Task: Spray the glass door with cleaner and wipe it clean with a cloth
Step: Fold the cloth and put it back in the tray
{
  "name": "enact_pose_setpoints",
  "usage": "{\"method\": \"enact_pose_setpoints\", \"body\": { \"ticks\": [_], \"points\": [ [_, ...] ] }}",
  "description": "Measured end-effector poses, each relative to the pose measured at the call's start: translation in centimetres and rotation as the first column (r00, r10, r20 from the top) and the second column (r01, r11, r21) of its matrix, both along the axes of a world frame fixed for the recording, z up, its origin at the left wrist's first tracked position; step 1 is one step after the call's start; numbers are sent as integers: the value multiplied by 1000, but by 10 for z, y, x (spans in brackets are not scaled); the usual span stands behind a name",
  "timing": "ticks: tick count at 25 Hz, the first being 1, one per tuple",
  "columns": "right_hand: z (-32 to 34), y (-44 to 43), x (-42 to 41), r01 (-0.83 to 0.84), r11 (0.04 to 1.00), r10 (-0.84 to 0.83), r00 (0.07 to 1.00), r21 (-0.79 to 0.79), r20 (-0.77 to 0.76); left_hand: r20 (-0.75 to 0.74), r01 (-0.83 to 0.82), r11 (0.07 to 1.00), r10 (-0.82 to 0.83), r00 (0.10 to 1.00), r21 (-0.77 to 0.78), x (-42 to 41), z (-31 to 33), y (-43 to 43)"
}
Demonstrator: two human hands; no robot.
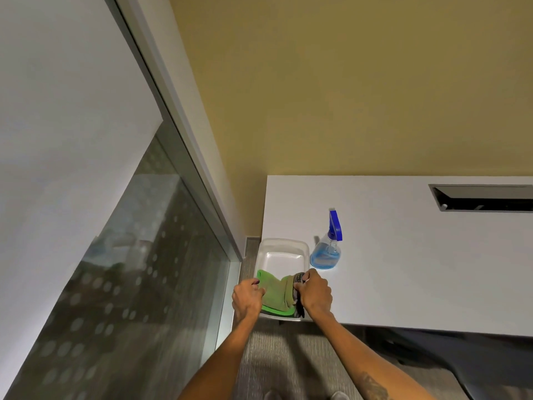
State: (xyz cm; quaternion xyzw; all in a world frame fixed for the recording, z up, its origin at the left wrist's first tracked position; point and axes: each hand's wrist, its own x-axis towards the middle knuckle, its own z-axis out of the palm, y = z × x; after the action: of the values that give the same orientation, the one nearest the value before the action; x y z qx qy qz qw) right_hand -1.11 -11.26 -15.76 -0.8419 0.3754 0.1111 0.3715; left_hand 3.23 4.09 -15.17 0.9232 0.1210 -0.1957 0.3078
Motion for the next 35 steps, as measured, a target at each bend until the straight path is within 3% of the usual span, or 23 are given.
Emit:
{"method": "enact_pose_setpoints", "body": {
  "ticks": [7,11,13,23,26,30,35],
  "points": [
    [-8,-12,-8,142,989,-146,984,50,104,80,50,999,-48,996,-20,1,-6,7],
    [8,-41,2,344,928,-373,873,144,314,170,47,995,-31,985,-91,-5,-9,13],
    [17,-56,16,343,915,-401,834,213,380,187,91,991,-72,980,-95,-9,-13,16],
    [37,-75,42,269,939,-339,817,213,467,127,205,974,-193,973,-96,-29,-19,27],
    [58,-71,40,286,952,-292,757,105,584,120,233,969,-222,968,-85,-35,-21,32],
    [90,-59,47,293,946,-107,682,-136,724,131,246,965,-233,964,-94,-42,-19,33],
    [105,-30,58,256,961,-93,657,-105,748,135,263,959,-248,959,-107,-45,-11,34]
  ]
}}
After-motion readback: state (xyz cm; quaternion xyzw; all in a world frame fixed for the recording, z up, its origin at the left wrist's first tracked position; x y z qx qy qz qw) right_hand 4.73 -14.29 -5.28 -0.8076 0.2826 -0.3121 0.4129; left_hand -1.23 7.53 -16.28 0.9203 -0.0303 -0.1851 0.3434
